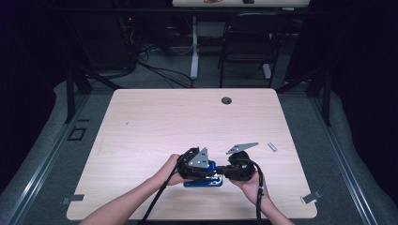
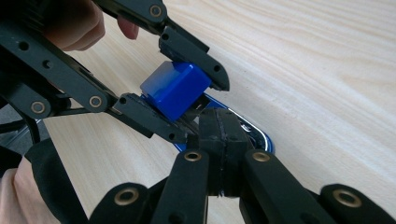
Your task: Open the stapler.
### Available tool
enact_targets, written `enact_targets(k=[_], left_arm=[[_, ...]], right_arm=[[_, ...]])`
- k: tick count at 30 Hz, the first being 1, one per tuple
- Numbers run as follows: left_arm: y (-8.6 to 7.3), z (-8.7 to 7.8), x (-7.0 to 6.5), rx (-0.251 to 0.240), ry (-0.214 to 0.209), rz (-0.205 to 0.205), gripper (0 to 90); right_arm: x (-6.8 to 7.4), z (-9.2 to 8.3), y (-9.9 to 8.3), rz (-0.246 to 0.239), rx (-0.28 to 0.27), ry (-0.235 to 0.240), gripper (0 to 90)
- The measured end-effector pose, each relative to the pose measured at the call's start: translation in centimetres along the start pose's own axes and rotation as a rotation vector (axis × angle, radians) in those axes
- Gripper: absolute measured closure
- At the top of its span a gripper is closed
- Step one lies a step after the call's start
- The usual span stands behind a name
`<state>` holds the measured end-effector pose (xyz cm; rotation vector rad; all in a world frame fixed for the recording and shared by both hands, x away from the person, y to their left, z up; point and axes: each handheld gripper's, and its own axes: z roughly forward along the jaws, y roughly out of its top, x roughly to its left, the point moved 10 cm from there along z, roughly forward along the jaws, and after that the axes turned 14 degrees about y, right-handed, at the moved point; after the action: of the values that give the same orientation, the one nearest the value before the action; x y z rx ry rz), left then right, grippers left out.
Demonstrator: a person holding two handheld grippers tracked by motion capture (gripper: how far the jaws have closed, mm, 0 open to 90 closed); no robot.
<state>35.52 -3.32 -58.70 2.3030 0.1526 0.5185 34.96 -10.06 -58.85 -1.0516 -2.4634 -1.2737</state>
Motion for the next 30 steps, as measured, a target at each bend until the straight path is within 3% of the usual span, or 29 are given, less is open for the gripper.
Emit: enact_targets(k=[7,11,13,18,23,25,30], left_arm=[[-0.1,-0.2,0.0,0.024,-0.033,-0.006,62.2],[-0.9,-0.3,0.1,0.080,-0.062,-0.016,55.7],[-1.0,-0.1,0.1,0.098,-0.055,-0.018,52.1],[-0.2,0.1,0.2,0.085,-0.038,-0.018,50.6],[0.7,-0.5,0.1,0.076,-0.031,0.004,64.2],[0.8,-0.7,0.1,0.087,-0.031,0.019,64.6],[0.8,-0.9,0.2,0.081,-0.030,0.021,64.6]], right_arm=[[0.1,-0.6,0.4,-0.022,-0.014,0.004,90.0],[0.0,-0.7,0.4,-0.019,-0.025,0.017,90.0],[0.1,-0.7,0.5,-0.016,-0.028,0.017,90.0],[0.2,-0.7,0.6,-0.015,-0.035,0.022,90.0],[0.4,-0.8,0.8,-0.026,-0.050,0.029,90.0],[0.4,-0.8,0.9,-0.031,-0.050,0.031,90.0],[-0.5,-0.5,0.2,-0.001,-0.011,-0.014,90.0]])
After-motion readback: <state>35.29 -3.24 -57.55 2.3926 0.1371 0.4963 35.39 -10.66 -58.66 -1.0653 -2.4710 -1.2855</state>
